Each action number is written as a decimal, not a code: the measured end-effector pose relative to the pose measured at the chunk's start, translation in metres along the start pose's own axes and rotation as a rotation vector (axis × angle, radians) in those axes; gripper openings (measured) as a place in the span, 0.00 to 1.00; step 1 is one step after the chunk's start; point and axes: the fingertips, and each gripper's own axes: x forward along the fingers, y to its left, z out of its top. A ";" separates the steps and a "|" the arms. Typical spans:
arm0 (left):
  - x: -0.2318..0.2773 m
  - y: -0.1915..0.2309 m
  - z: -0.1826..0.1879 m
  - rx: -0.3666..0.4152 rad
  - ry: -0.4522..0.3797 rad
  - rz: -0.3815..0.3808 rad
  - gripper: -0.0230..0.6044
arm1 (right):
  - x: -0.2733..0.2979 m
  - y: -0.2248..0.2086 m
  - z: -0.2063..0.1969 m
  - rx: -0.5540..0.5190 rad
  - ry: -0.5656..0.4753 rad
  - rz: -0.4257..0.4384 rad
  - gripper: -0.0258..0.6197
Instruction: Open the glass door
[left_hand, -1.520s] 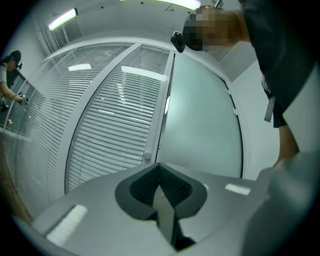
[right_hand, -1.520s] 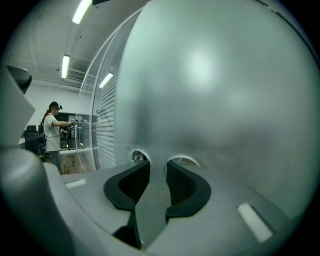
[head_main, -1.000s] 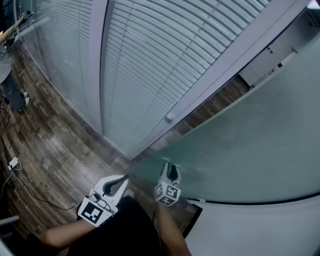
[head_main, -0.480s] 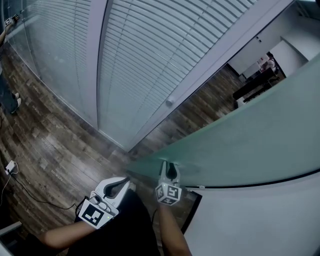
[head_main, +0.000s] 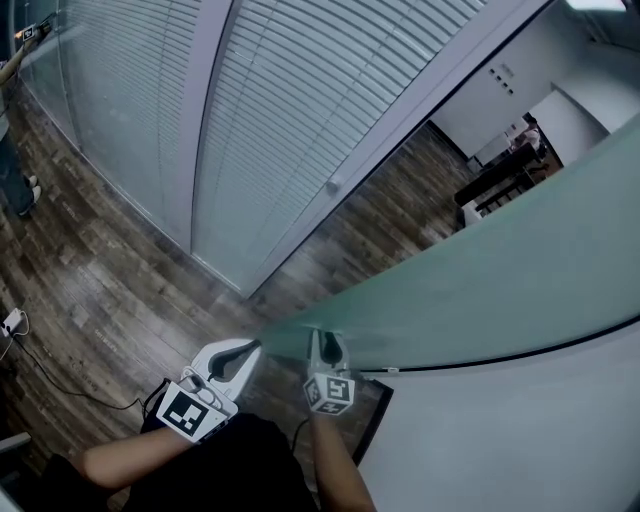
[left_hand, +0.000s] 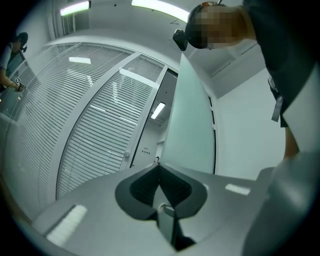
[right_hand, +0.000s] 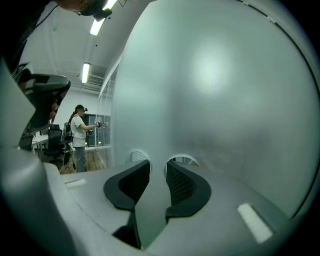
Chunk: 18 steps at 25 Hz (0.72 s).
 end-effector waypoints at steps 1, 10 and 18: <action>-0.003 -0.006 0.000 0.000 -0.002 0.005 0.04 | -0.005 0.001 -0.002 0.000 0.004 0.000 0.21; -0.054 -0.050 -0.014 -0.005 0.031 0.072 0.04 | -0.046 0.014 -0.012 0.004 -0.001 0.018 0.20; -0.113 -0.107 -0.031 0.011 0.085 0.066 0.04 | -0.086 0.028 -0.012 -0.014 -0.029 0.062 0.20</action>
